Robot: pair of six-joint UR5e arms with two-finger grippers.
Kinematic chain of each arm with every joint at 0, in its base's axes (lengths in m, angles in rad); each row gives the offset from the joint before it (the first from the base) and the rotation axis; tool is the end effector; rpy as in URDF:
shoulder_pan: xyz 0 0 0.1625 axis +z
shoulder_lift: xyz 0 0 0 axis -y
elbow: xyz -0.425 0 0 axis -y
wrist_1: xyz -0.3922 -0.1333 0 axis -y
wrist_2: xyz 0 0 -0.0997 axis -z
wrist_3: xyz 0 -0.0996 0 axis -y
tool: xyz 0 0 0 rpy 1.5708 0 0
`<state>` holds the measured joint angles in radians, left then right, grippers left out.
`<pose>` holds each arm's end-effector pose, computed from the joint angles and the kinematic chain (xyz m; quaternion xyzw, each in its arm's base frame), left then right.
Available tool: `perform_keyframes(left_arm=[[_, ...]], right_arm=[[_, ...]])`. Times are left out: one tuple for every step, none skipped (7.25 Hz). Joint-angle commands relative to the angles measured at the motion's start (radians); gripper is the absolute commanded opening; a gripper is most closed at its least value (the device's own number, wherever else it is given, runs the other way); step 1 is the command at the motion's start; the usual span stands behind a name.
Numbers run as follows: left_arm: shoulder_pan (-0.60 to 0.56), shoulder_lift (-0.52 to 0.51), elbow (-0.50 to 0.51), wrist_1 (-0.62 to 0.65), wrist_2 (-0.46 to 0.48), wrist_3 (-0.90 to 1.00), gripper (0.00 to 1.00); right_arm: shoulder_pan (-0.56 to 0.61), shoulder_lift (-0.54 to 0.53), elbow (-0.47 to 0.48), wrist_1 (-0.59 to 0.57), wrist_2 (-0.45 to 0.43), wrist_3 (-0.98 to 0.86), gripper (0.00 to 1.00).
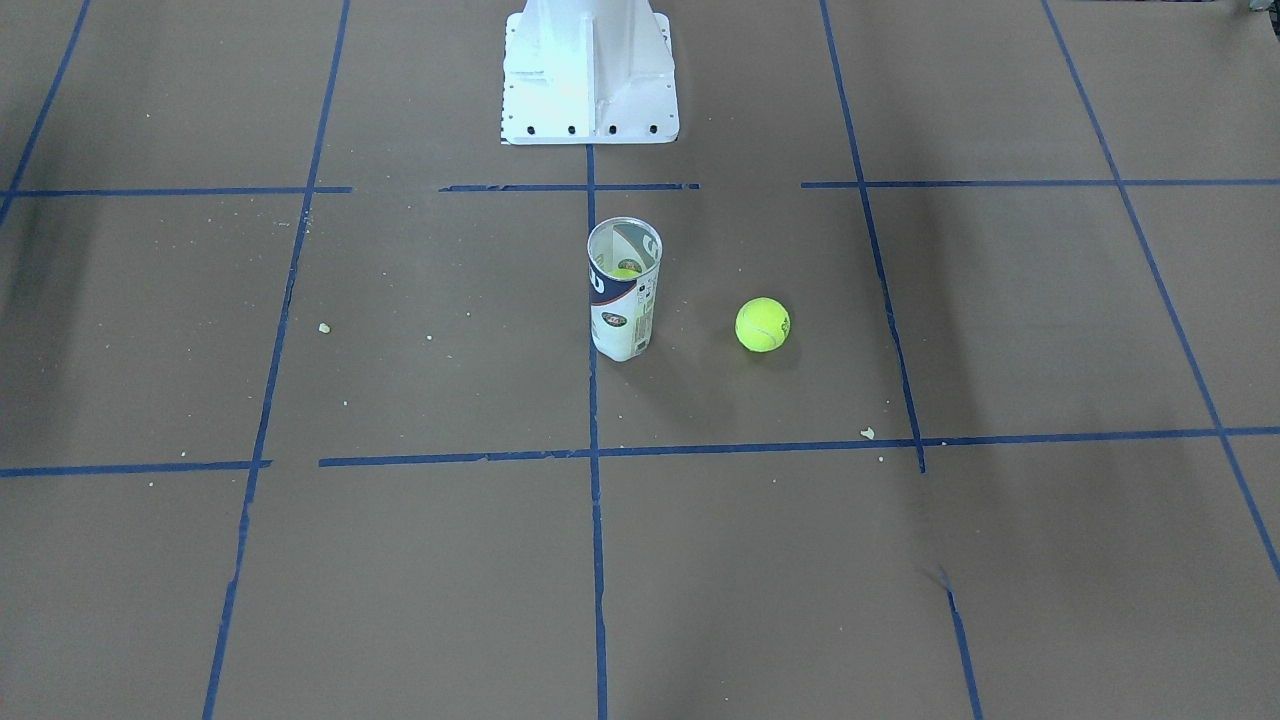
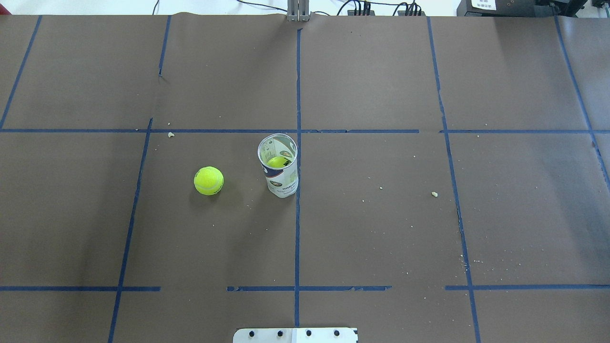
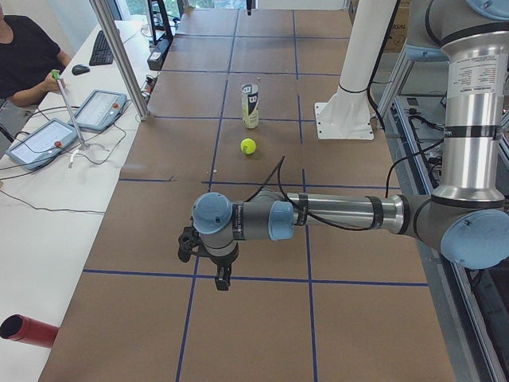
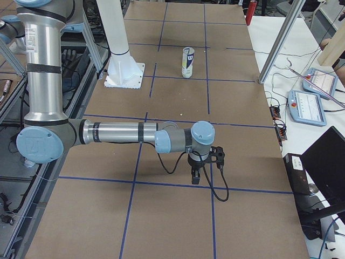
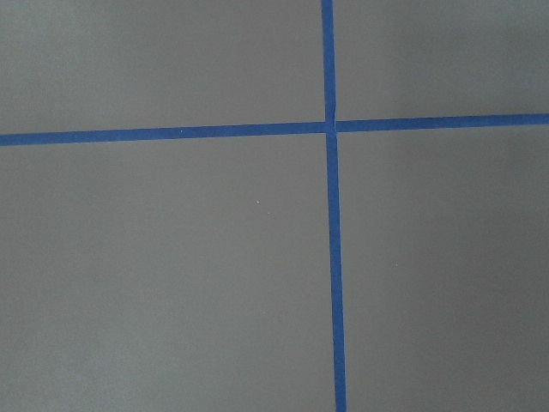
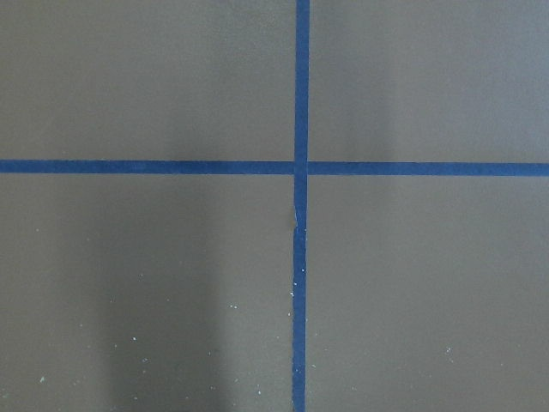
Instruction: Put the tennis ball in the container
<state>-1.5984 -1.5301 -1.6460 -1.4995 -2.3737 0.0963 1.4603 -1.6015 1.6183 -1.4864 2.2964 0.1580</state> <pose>-0.0746 -0.4699 0.6464 0.0073 0.3910 0.0244 0.9200 0.0132 -0.4903 0.6448 -0.0006 -0.3576 0.0042 0.9339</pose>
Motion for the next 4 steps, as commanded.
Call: perform_keyframes(left_arm=[[0.002,-0.013,-0.015,-0.001,0.004,0.002,1.00],[0.002,-0.042,-0.021,0.004,0.005,-0.004,1.00],[0.003,-0.076,-0.024,0.008,0.008,-0.006,1.00],[0.014,-0.114,-0.050,0.024,0.010,-0.006,1.00]], right_arm=[[0.000,0.000,0.000,0.000,0.000,0.000,1.00],[0.000,0.000,0.000,0.000,0.000,0.000,1.00],[0.000,0.000,0.000,0.000,0.000,0.000,1.00],[0.000,0.000,0.000,0.000,0.000,0.000,1.00]])
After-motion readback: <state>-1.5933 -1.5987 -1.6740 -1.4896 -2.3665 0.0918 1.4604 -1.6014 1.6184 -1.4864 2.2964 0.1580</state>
